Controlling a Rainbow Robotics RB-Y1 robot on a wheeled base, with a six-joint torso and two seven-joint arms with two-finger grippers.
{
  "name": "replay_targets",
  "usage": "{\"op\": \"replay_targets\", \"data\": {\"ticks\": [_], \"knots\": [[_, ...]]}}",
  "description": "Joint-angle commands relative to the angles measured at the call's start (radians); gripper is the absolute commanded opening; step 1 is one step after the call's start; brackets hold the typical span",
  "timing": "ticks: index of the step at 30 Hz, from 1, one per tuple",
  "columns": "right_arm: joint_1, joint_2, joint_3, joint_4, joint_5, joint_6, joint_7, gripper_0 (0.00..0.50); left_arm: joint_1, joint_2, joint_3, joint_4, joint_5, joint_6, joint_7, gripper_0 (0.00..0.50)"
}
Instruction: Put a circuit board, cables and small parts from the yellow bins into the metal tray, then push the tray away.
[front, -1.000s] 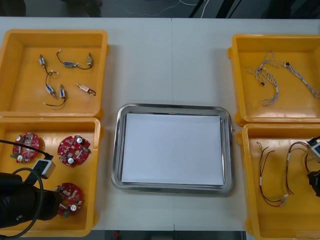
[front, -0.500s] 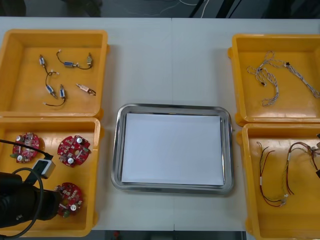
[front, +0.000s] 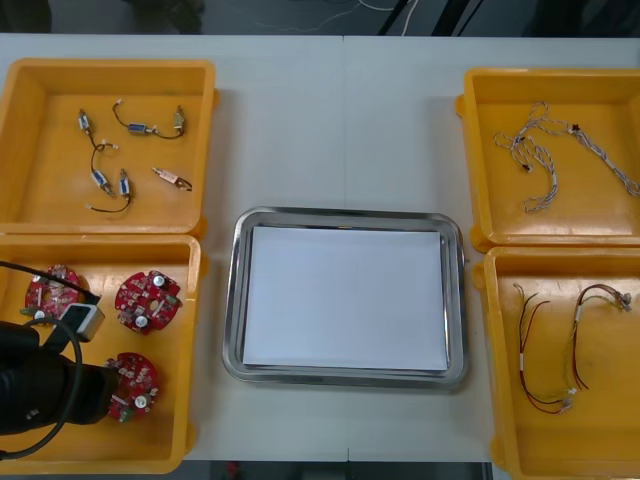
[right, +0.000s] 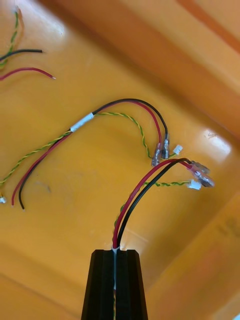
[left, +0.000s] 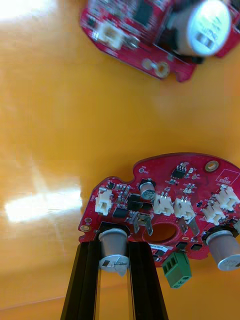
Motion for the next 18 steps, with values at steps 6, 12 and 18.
{"op": "replay_targets", "data": {"ticks": [6, 12, 18], "knots": [[-0.051, -0.110, -0.045, -0.143, -0.041, 0.113, -0.228, 0.000, -0.019, 0.040, 0.114, -0.003, 0.037, 0.079, 0.045, 0.000], [-0.123, -0.126, -0.048, -0.226, -0.061, 0.238, -0.350, 0.000, -0.022, 0.040, 0.132, 0.041, 0.055, 0.065, 0.020, 0.000], [-0.181, -0.128, -0.071, -0.260, -0.136, 0.310, -0.373, 0.000, -0.022, 0.042, 0.139, 0.070, 0.060, 0.051, -0.003, 0.000]]}}
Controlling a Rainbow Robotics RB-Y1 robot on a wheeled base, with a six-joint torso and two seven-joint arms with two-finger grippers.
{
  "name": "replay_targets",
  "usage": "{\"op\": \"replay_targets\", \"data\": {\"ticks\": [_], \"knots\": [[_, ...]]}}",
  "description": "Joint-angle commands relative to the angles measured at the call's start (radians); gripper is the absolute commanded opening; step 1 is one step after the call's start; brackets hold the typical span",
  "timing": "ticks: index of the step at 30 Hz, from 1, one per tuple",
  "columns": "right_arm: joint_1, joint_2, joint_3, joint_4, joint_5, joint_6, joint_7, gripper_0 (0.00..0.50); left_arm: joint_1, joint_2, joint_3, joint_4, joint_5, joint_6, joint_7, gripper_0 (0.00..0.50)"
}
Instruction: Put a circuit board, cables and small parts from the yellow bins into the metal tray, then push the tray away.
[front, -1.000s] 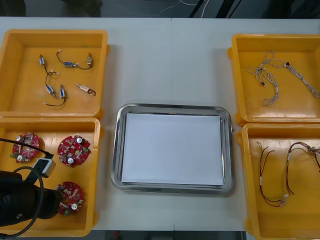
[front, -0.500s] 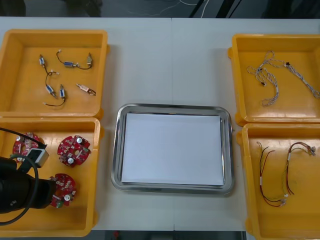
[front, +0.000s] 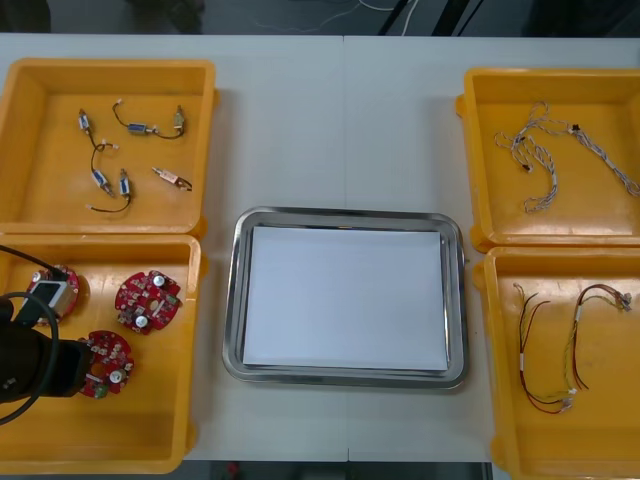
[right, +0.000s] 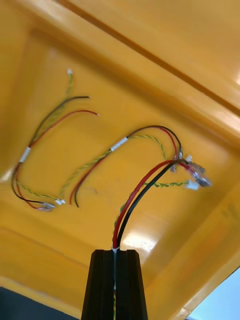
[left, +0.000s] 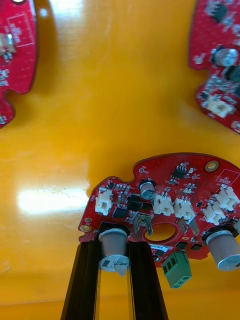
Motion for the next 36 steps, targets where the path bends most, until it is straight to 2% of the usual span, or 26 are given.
{"op": "replay_targets", "data": {"ticks": [1, 10, 22, 23, 24, 25, 26, 29, 36], "knots": [[-0.061, -0.040, -0.054, -0.038, -0.056, 0.041, -0.016, 0.000, -0.021, 0.040, 0.030, 0.018, 0.010, -0.013, -0.004, 0.000], [-0.156, -0.045, -0.028, -0.075, -0.076, 0.130, -0.029, 0.000, -0.020, 0.040, 0.030, 0.072, 0.015, -0.048, -0.047, 0.000], [-0.297, -0.052, 0.167, -0.159, -0.079, 0.126, -0.069, 0.000, -0.021, 0.040, 0.030, 0.081, 0.023, -0.054, -0.069, 0.005], [-0.311, -0.052, 0.187, -0.159, -0.081, 0.124, -0.072, 0.000, -0.021, 0.040, 0.030, 0.081, 0.026, -0.054, -0.070, 0.046], [-0.317, -0.054, 0.196, -0.161, -0.082, 0.124, -0.073, 0.000, -0.021, 0.040, 0.030, 0.081, 0.026, -0.054, -0.070, 0.117], [-0.328, -0.052, 0.216, -0.161, -0.084, 0.121, -0.076, 0.000, -0.020, 0.040, 0.030, 0.081, 0.027, -0.053, -0.070, 0.299], [-0.340, -0.054, 0.233, -0.162, -0.085, 0.119, -0.078, 0.000, -0.021, 0.040, 0.030, 0.081, 0.029, -0.054, -0.070, 0.396], [-0.366, -0.054, 0.273, -0.170, -0.089, 0.113, -0.084, 0.000, -0.020, 0.040, 0.035, 0.081, 0.030, -0.054, -0.073, 0.491], [-0.440, -0.052, 0.365, -0.173, -0.087, 0.113, -0.104, 0.000, -0.020, 0.040, 0.045, 0.081, 0.044, -0.046, -0.084, 0.500]]}}
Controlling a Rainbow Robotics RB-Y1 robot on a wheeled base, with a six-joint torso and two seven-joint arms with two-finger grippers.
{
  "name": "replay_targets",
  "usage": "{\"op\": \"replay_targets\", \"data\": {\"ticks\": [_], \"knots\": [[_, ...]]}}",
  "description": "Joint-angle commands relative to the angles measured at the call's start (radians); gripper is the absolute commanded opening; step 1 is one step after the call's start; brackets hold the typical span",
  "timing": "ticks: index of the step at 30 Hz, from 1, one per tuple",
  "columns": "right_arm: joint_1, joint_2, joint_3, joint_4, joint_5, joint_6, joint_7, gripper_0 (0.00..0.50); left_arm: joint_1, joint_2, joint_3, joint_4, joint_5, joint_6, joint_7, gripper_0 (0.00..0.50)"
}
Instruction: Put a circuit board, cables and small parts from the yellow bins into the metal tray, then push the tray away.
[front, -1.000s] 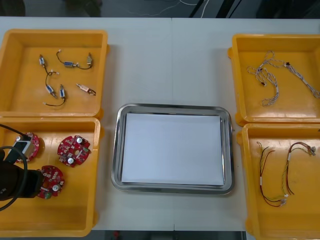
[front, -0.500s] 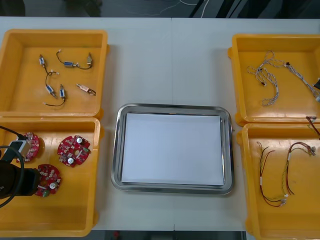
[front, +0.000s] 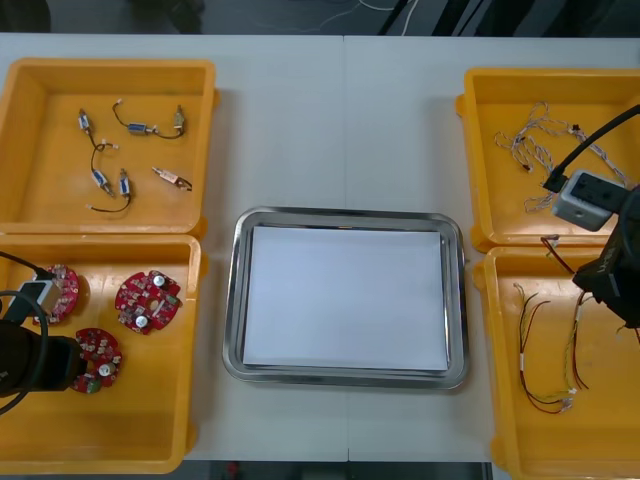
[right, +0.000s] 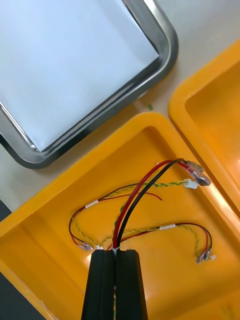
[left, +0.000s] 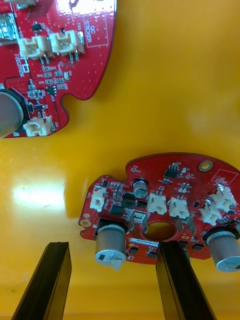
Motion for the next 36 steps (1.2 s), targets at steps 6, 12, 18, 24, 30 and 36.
{"op": "replay_targets", "data": {"ticks": [6, 12, 18, 24, 30, 36], "knots": [[-0.131, -0.043, 0.133, -0.029, 0.004, -0.010, -0.068, 0.000, -0.020, 0.037, 0.097, -0.009, 0.069, 0.063, -0.124, 0.500], [-0.185, -0.042, 0.219, -0.042, 0.047, -0.024, -0.086, 0.000, -0.018, 0.025, 0.202, -0.014, 0.164, 0.170, -0.211, 0.500], [-0.211, -0.043, 0.265, -0.049, 0.070, -0.030, -0.101, 0.000, -0.020, -0.001, 0.294, -0.017, 0.231, 0.222, -0.307, 0.500], [-0.226, -0.042, 0.285, -0.049, 0.069, -0.030, -0.112, 0.000, -0.018, -0.024, 0.338, -0.060, 0.217, 0.256, -0.363, 0.500], [-0.226, -0.043, 0.287, -0.049, 0.067, -0.028, -0.114, 0.000, 0.017, -0.070, 0.370, -0.138, 0.188, 0.256, -0.359, 0.500], [-0.226, -0.043, 0.287, -0.049, 0.067, -0.014, -0.114, 0.000, 0.049, -0.118, 0.373, -0.198, 0.150, 0.255, -0.345, 0.500]]}}
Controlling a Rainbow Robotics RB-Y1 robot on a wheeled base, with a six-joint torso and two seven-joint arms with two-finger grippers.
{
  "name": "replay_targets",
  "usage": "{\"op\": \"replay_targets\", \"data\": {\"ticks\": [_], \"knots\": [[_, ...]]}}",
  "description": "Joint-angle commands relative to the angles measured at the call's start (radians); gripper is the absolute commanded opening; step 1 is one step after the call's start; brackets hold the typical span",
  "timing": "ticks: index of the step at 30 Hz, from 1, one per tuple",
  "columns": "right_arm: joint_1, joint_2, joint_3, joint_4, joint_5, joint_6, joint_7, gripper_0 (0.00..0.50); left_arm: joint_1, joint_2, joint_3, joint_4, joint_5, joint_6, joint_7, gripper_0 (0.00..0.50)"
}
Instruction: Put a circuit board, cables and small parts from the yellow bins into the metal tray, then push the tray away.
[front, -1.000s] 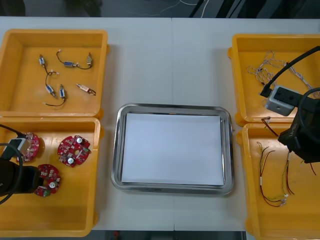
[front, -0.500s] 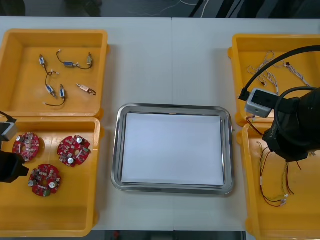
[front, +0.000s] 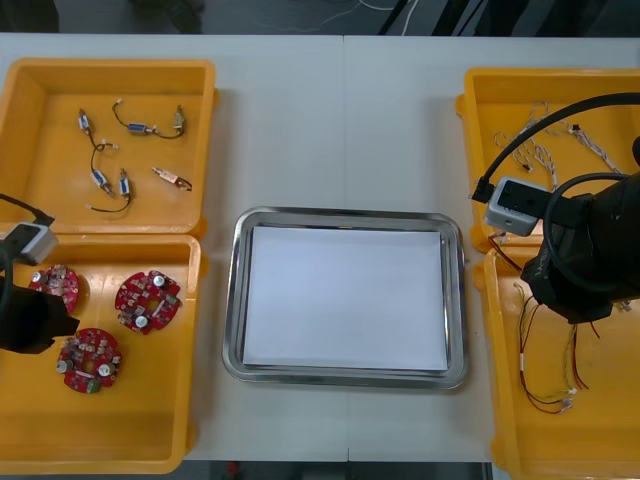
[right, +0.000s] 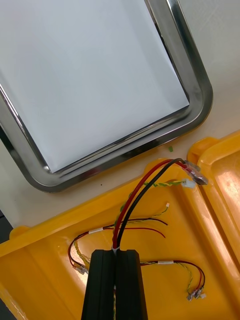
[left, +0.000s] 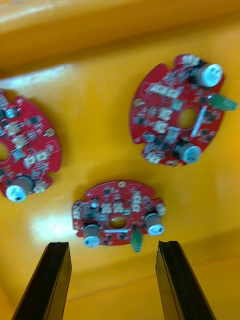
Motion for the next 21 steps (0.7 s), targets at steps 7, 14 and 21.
{"op": "replay_targets", "data": {"ticks": [7, 14, 21], "knots": [[-0.030, -0.038, 0.013, -0.028, 0.008, 0.012, -0.048, 0.000, 0.129, -0.056, 0.034, -0.080, -0.066, -0.068, -0.024, 0.500], [-0.032, -0.036, 0.013, -0.028, 0.011, 0.017, -0.050, 0.000, 0.215, -0.056, 0.034, -0.081, -0.092, -0.178, -0.045, 0.500], [-0.030, -0.036, 0.013, -0.028, 0.009, 0.015, -0.047, 0.000, 0.279, -0.054, 0.012, -0.080, -0.121, -0.272, -0.074, 0.500]]}}
